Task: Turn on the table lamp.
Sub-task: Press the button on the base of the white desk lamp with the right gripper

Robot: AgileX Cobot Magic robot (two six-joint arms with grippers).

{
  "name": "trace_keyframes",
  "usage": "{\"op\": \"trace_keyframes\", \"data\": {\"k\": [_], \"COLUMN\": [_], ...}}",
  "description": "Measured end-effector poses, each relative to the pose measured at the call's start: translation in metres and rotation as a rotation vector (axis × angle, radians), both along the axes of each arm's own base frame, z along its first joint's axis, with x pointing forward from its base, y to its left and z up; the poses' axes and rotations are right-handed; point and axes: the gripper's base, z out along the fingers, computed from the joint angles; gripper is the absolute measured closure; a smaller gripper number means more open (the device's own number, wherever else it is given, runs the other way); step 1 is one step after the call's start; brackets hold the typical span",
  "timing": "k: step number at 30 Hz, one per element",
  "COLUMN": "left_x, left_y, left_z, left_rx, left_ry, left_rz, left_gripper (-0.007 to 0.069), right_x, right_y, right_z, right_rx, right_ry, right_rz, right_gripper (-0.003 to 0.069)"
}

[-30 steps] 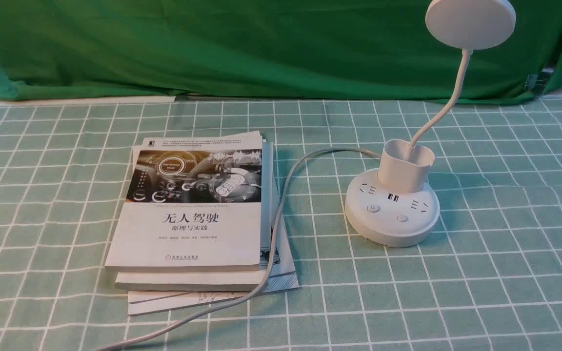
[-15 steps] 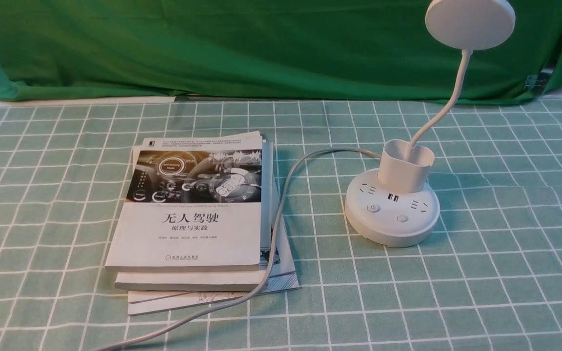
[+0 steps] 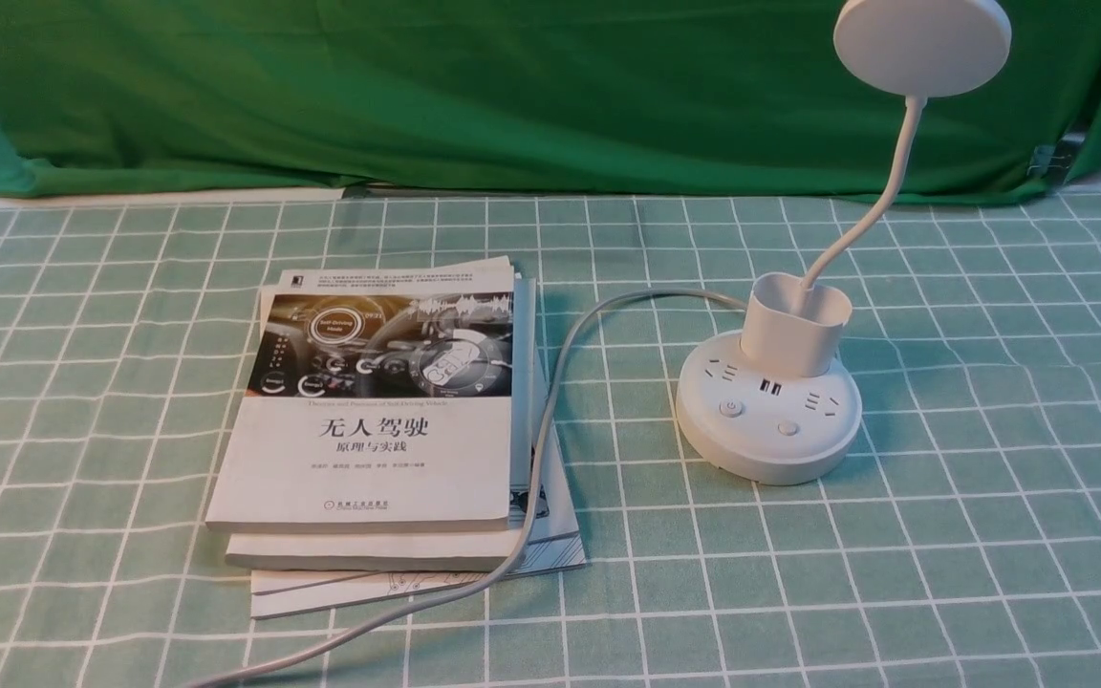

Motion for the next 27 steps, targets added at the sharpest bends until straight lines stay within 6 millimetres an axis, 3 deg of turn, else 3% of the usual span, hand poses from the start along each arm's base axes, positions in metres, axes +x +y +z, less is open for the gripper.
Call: {"op": "trace_keyframes", "data": {"k": [6,11,15,16,18,20,27], "left_x": [0.0000,0.0000,0.0000,0.0000,0.0000,0.0000,0.0000], "left_y": [0.0000,0.0000,0.0000,0.0000,0.0000,0.0000,0.0000], "left_z": [0.0000,0.0000,0.0000,0.0000,0.0000,0.0000,0.0000], "left_rx": [0.000,0.000,0.000,0.000,0.000,0.000,0.000], "left_ry": [0.000,0.000,0.000,0.000,0.000,0.000,0.000], "left_rz": [0.000,0.000,0.000,0.000,0.000,0.000,0.000], "left_gripper": [0.0603,0.0603,0.0603,0.0603,0.0603,0.0603,0.0603], "right_x": [0.0000,0.0000,0.0000,0.0000,0.0000,0.0000,0.0000], "right_y": [0.0000,0.0000,0.0013,0.0014,0.0022,0.0024,0.0021], "right_z": [0.0002,0.0002,0.0002,0.0002,0.0002,0.0002,0.0003], "right_rx": [0.024,0.145,0.612,0.640,0.935,1.072,1.024], "right_ry": [-0.001,0.000,0.008,0.008,0.017,0.021,0.017], "right_rz": [-0.004,-0.022,-0.080,-0.083,-0.121,-0.140,-0.135], "right_gripper": [0.0418,0.0418,0.0418,0.0418,0.0418,0.0418,0.0418]}}
